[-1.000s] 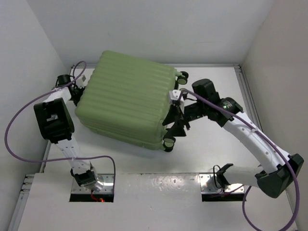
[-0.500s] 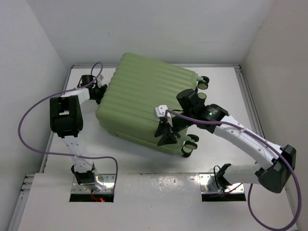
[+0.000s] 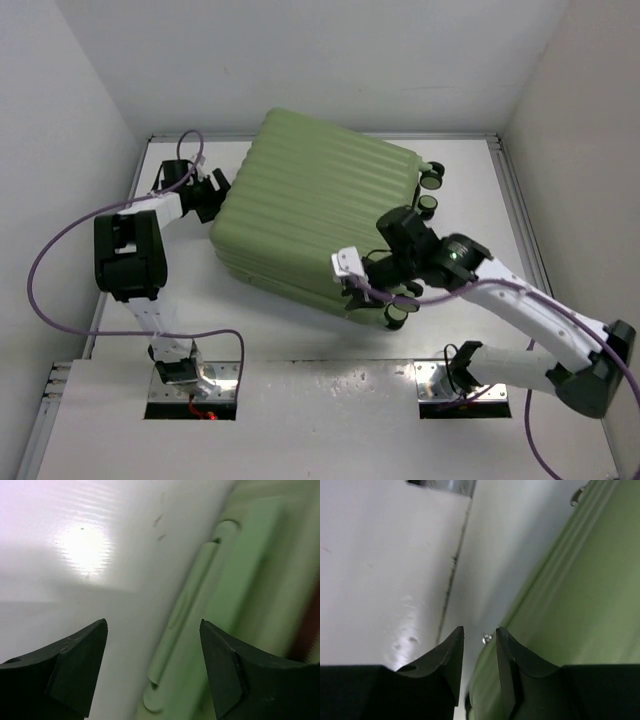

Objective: Pack the luggage

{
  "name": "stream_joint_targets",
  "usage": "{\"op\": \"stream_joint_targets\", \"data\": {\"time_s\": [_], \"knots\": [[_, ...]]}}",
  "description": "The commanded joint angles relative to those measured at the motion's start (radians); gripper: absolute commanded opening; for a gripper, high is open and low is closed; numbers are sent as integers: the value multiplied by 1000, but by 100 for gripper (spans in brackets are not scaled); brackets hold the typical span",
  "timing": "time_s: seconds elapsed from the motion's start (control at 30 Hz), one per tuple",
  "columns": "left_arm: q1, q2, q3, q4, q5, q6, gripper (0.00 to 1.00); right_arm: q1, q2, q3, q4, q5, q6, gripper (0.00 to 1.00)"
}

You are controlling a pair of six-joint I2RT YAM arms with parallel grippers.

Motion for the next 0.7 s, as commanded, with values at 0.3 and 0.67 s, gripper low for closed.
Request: {"op": "stream_joint_targets", "data": {"time_s": [0.3,0.67], "knots": [[89,-141,-25,36,26,45,81,-59,70,-301,226,834,-128,35],[48,-152,23,13,-8,98,81,-221,23,-274,217,645,-93,41]]}}
